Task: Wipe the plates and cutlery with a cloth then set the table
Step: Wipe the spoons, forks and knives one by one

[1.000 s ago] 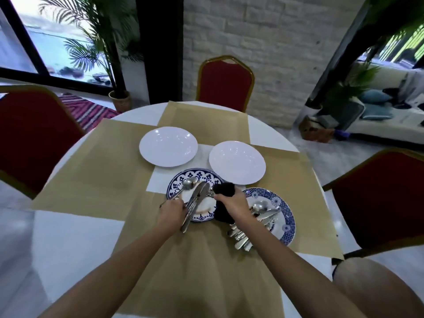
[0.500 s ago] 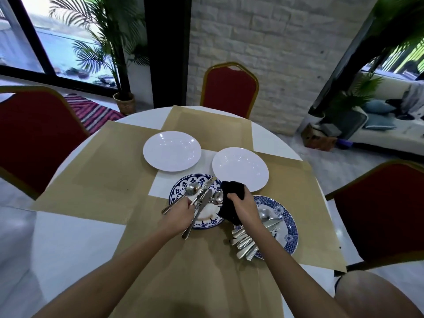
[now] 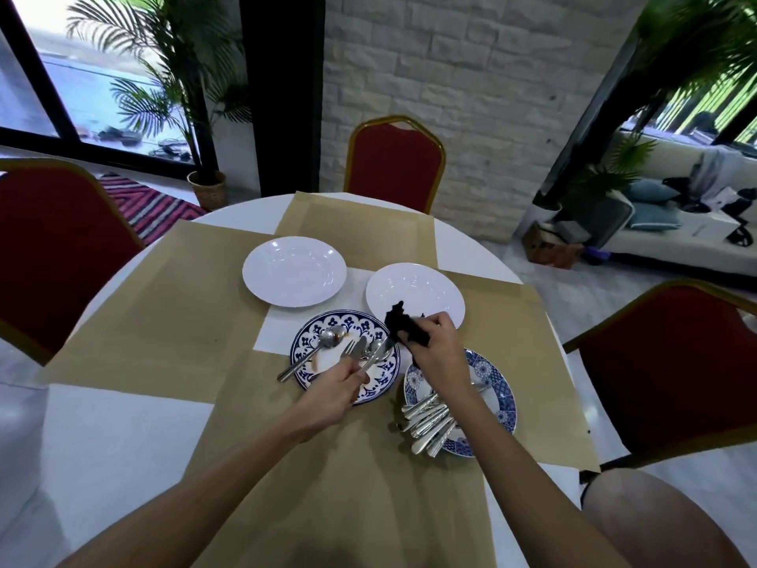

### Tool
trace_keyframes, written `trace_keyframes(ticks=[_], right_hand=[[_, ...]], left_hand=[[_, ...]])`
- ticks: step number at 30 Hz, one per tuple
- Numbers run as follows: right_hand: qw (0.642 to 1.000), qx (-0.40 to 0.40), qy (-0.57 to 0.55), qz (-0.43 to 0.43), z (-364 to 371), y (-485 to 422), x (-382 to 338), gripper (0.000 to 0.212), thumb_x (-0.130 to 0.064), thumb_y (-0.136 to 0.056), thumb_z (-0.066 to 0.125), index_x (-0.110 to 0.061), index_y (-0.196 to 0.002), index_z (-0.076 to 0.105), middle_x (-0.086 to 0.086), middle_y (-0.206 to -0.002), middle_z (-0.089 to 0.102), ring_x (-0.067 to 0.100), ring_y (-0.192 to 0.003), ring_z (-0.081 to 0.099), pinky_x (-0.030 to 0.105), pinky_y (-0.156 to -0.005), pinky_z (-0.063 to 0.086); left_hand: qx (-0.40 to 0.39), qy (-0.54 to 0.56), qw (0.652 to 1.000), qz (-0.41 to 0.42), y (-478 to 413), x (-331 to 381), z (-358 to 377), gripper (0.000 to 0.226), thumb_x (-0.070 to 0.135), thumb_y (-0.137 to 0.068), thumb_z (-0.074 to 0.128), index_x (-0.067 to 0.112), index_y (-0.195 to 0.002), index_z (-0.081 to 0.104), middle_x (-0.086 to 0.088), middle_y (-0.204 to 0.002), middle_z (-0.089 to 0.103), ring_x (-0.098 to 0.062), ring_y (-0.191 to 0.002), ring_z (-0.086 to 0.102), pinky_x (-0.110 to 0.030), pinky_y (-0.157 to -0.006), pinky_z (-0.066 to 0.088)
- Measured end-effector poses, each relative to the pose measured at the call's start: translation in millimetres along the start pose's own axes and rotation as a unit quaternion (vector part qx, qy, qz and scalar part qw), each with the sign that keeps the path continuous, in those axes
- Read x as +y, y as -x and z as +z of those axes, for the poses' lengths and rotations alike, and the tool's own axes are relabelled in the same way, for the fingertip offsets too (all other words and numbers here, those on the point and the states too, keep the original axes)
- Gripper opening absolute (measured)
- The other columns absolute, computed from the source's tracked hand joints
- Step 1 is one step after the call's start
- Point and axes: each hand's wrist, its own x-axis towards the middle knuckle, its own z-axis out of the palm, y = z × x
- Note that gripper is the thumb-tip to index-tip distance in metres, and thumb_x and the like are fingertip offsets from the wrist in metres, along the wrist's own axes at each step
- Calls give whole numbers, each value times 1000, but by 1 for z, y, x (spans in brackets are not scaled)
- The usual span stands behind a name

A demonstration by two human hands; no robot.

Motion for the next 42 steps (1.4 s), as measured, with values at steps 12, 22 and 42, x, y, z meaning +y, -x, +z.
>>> trace_keyframes(ticks=[12,22,42], right_hand=[[997,-39,68,-28,-9,4,-10,31,-31,-87,69,-22,-117,69,-3,-103,50,18,-91,56,39,-70,51],[977,83,-73,181,-28,-17,8,22,-27,-90,65,-10,-103,72,4,-78,65,17,-65,58,24,-51,37],[999,10,25,28,-13,16,1,34,-34,-87,68,-20,-117,68,-4,-97,49,20,-79,59,42,-64,54]], left_hand=[[-21,31,999,-15,12,8,0,19,24,-102,39,12,-91,49,6,-56,30,-7,-42,22,-21,-42,14],[55,-43,997,15,3,5,4,42,30,-102,35,12,-82,67,8,-51,39,-10,-49,34,-25,-46,23],[77,-112,986,100,4,-4,7,27,28,-100,43,21,-81,60,4,-60,47,-12,-54,36,-27,-52,28]])
